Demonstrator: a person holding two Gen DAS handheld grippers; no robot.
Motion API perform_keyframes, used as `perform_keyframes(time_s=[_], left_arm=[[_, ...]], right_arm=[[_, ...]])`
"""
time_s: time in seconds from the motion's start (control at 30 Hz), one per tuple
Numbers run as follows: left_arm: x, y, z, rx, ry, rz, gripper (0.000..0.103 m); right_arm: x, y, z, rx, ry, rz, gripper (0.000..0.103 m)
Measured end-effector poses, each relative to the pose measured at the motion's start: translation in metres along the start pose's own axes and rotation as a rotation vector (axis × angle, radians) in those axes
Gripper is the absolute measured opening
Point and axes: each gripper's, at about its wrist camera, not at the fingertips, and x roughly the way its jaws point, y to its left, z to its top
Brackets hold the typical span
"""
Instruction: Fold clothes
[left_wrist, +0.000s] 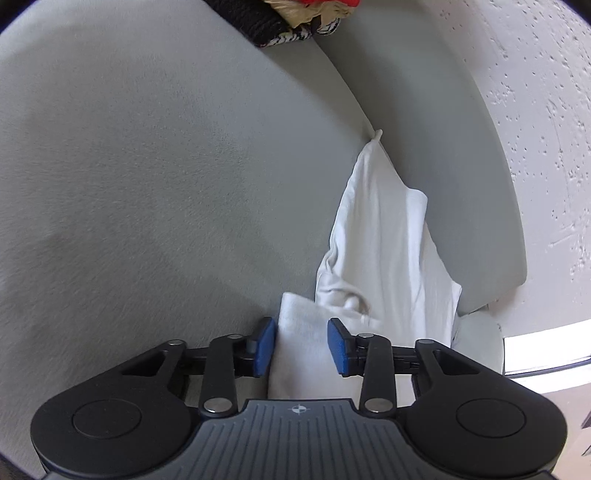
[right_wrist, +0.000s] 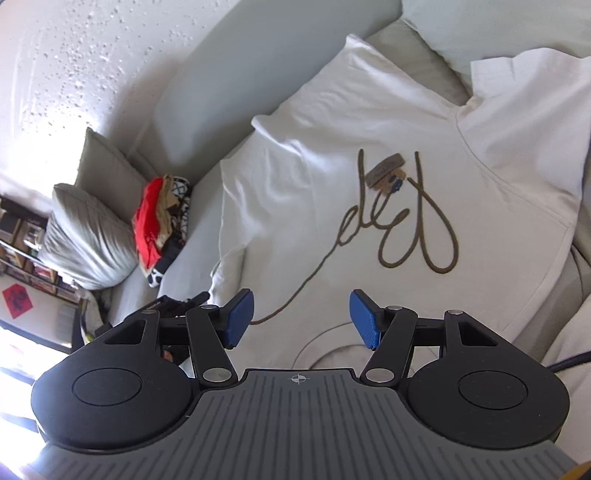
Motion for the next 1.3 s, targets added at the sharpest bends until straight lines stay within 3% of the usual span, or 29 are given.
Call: perform_keyframes(time_s=[0.03,0.13,0.23,0.3,0.4,0.5,0.57,0.67,0.77,0.93,1.0,1.1,1.3], left_arm=[[0.002,0.001,0.002,-0.005,0.001,-0.004,0.029],[0.001,0.003,0.002,-0.008,-0.005,0.016,0.007],[-0.013,0.001,-0.002,0.001,-0.057,0.027,0.002],[-0.029,-0.006,-0.008,0.036,-0.123,0.051,0.0],[-0.07,-0.018,-0.024,0.089,-0.283,0.078,0.0],[-0.102,-0.019,-0.042,0.116,-0.435,0.171,0.0],[-0.112,-0.012,-0.048,0.112,-0.479,0.237,0.0],[-0.109,0.01,-0.044,0.065,-0.462,0.308,0.0],[-0.112,0.024,-0.044,-0.002,-0.461,0.314,0.001],[-0.125,0.002,-0.047,0.061,-0.471,0.396,0.002],[-0.133,-0.007,-0.054,0.09,-0.474,0.427,0.008],[-0.144,-0.017,-0.068,0.151,-0.435,0.448,0.022],[-0.153,-0.055,-0.11,0.307,-0.285,0.44,0.029]], right_arm=[[-0.001,-0.002,0.0,0.005,-0.002,-0.004,0.064],[-0.002,-0.008,0.001,0.021,-0.002,-0.018,0.064],[-0.002,-0.008,0.0,0.026,0.001,-0.024,0.064],[-0.002,-0.007,0.0,0.025,0.003,-0.025,0.064],[-0.003,-0.006,0.0,0.019,-0.001,-0.021,0.064],[-0.004,-0.008,-0.001,0.029,0.001,-0.017,0.064],[-0.003,-0.011,-0.003,0.045,0.01,-0.016,0.064],[-0.005,-0.013,-0.006,0.057,0.022,-0.028,0.064],[-0.015,-0.013,-0.008,0.044,0.01,-0.023,0.064],[-0.035,-0.022,-0.012,0.037,-0.042,-0.031,0.072],[-0.045,-0.025,-0.014,0.038,-0.076,-0.036,0.072],[-0.068,-0.024,-0.017,0.016,-0.175,-0.052,0.072],[-0.153,-0.015,-0.029,-0.056,-0.453,-0.087,0.073]])
